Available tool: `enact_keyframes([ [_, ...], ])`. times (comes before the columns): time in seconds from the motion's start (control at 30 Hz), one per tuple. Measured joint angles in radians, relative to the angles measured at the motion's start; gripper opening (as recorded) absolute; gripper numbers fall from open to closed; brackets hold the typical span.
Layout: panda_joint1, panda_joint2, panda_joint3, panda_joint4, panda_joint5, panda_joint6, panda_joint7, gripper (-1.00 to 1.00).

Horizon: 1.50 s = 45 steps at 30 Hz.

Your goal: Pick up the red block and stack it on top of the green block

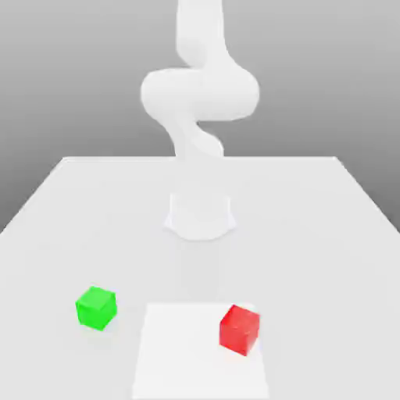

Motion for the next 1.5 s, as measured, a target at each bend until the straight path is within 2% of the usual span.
enact_keyframes([
  [0.23,0.045,0.276,0.013,-0.133,0.136,0.139,0.117,0.00],
  [0.4,0.056,0.460,0.061,-0.225,0.167,0.239,0.243,0.00],
  [0.53,0.055,0.600,0.100,-0.302,0.120,0.326,0.395,0.00],
  [0.67,0.067,0.730,0.098,-0.375,-0.026,0.414,0.611,0.00],
  [0.77,0.073,0.815,0.081,-0.376,-0.079,0.484,0.668,0.00],
  [0.93,0.094,0.961,0.053,-0.359,-0.112,0.607,0.696,0.00],
  [0.97,0.097,0.979,0.050,-0.357,-0.111,0.622,0.696,-1.00],
  [1.2,0.097,0.976,0.050,-0.357,-0.115,0.622,0.699,-1.00],
  [1.5,0.048,0.747,0.055,-0.392,-0.065,0.429,0.609,-1.00],
])
